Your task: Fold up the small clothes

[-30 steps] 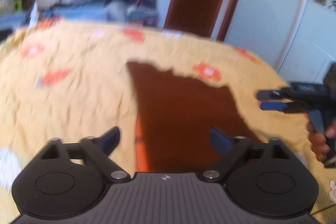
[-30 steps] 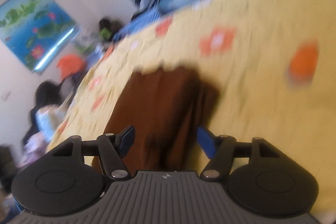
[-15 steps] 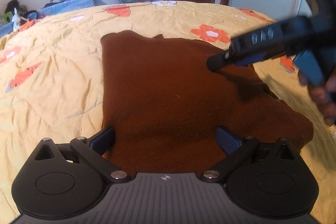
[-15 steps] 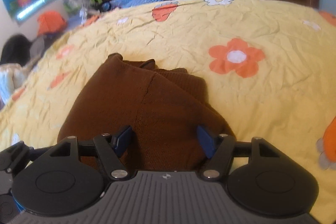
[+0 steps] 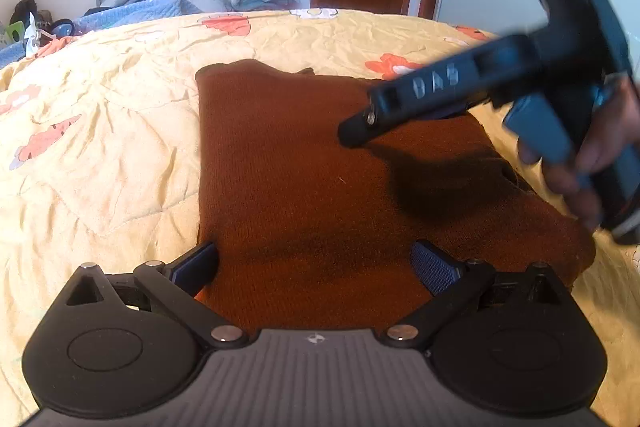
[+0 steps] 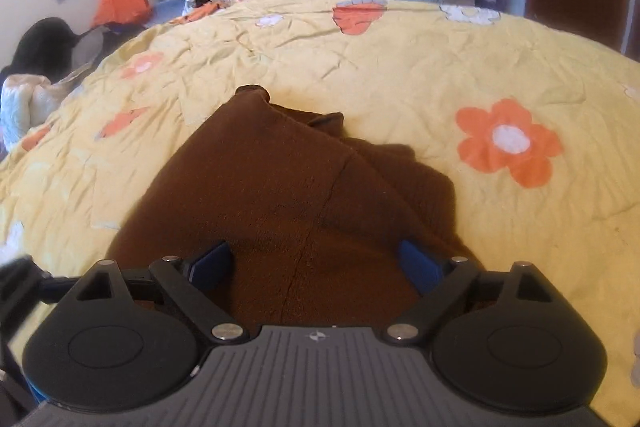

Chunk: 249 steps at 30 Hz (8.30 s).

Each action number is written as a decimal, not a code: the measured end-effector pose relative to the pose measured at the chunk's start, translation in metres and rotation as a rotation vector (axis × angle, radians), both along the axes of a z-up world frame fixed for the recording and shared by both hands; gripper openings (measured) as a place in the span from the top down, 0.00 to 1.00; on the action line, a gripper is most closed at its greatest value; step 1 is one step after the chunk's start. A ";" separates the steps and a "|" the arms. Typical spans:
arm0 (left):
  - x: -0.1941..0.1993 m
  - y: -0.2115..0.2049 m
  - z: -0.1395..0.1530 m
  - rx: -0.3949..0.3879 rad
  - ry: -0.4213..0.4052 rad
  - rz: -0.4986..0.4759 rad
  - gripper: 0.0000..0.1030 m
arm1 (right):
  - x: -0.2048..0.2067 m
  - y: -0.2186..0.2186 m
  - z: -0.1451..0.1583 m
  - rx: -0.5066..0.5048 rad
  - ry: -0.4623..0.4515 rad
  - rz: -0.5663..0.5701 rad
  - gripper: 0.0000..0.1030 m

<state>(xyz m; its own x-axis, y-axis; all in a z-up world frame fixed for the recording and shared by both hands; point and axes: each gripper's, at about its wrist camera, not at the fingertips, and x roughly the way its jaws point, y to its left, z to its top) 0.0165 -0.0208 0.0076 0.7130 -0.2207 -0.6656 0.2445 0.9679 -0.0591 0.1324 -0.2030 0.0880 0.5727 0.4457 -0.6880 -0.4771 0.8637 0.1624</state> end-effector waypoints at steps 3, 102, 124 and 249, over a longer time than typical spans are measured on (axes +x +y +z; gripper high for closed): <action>-0.002 0.000 -0.001 -0.003 -0.013 0.002 0.00 | 0.002 0.005 0.023 -0.007 0.015 -0.052 0.20; -0.071 0.027 0.001 0.095 0.110 0.100 0.00 | -0.211 0.002 -0.028 -0.158 -0.076 -0.254 0.00; -0.081 0.031 -0.004 0.079 0.060 0.130 0.00 | -0.198 0.009 -0.036 -0.120 -0.151 -0.446 0.00; -0.082 0.033 -0.014 0.055 -0.071 0.218 0.00 | -0.202 0.011 -0.039 -0.113 -0.182 -0.484 0.00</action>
<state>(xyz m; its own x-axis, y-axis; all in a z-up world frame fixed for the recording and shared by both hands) -0.0652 0.0123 -0.0067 0.7852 -0.0213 -0.6189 0.0309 0.9995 0.0049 -0.0697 -0.1917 0.0488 0.8094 0.0293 -0.5866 -0.0314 0.9995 0.0067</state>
